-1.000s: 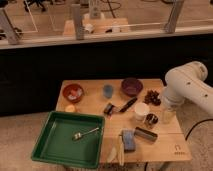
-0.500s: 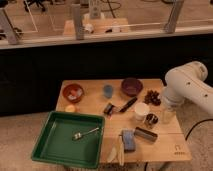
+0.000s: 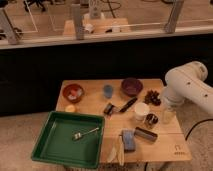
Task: Place grapes in tray
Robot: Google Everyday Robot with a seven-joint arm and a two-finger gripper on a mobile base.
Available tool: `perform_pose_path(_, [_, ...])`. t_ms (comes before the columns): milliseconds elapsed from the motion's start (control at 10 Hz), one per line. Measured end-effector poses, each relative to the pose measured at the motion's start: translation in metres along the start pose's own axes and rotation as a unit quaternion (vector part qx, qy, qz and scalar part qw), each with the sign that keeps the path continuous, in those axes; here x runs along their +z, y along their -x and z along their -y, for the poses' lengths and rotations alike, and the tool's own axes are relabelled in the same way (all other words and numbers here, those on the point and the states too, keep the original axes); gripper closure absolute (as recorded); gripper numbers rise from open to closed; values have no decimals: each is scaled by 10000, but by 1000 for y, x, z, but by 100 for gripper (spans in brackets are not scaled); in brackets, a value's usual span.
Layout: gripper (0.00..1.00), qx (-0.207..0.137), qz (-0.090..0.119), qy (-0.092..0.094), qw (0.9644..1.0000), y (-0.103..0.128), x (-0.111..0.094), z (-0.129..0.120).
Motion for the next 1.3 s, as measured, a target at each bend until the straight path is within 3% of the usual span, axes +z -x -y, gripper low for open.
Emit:
perform_pose_path(700, [20, -25, 36, -20, 10000, 0, 1, 2])
perform_pose_path(900, [20, -11, 140, -267, 9995, -10, 4, 22])
perform_pose_path(1300, [20, -11, 120, -846, 9963, -32, 11, 66])
